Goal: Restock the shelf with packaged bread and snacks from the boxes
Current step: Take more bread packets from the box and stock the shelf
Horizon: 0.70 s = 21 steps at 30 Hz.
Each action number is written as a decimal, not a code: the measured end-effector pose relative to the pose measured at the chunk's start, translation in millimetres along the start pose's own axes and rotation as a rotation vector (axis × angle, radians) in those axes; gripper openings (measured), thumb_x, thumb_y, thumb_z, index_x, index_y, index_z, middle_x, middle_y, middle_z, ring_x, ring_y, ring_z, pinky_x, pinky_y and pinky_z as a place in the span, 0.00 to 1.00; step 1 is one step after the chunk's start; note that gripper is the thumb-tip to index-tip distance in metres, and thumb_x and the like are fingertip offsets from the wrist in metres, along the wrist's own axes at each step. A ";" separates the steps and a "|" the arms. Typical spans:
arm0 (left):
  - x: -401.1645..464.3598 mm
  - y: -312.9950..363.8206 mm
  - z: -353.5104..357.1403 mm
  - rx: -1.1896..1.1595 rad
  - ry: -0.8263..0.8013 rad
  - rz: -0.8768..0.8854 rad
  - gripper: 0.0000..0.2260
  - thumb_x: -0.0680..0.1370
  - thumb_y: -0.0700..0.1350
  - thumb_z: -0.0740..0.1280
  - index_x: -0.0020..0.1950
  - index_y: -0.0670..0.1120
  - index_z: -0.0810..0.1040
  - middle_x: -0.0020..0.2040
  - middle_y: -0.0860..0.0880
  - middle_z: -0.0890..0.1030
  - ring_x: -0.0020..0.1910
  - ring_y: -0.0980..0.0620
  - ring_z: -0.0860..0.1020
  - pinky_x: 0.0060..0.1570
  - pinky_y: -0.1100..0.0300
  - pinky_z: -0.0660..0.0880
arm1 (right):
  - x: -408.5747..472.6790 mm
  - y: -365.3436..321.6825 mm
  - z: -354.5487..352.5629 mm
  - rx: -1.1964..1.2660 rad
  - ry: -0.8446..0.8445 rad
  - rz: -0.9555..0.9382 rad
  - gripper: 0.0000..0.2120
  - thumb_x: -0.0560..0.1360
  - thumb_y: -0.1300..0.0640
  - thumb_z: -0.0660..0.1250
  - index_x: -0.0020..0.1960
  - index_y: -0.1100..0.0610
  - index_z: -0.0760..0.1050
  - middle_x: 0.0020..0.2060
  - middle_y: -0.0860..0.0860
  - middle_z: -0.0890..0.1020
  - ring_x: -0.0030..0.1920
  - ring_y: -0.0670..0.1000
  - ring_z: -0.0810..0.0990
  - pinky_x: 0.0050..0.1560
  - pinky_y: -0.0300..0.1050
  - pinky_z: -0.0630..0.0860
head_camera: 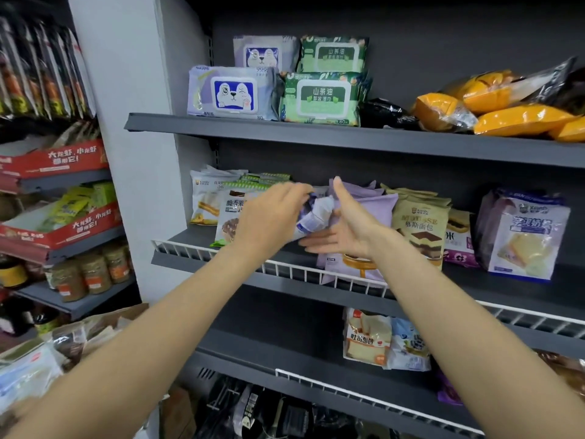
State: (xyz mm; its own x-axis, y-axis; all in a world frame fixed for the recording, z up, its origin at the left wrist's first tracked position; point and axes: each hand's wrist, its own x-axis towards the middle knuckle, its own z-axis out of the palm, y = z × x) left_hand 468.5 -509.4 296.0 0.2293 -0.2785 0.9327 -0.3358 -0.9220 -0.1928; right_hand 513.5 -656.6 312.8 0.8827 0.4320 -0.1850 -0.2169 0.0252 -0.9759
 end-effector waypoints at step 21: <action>-19.0 -139.6 68.5 -0.599 -0.629 -0.805 0.21 0.74 0.48 0.71 0.64 0.41 0.72 0.61 0.43 0.78 0.59 0.46 0.77 0.52 0.58 0.75 | 122.0 -32.1 48.2 -0.463 0.492 -0.535 0.33 0.67 0.65 0.76 0.68 0.62 0.66 0.57 0.57 0.78 0.56 0.54 0.78 0.53 0.45 0.75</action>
State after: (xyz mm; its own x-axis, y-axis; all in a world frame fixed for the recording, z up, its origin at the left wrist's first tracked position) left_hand 573.6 -393.8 284.3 0.9234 0.0864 0.3739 -0.2256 -0.6660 0.7110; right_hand 608.1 -561.2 327.2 0.9211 0.0249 0.3885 0.3774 -0.3026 -0.8752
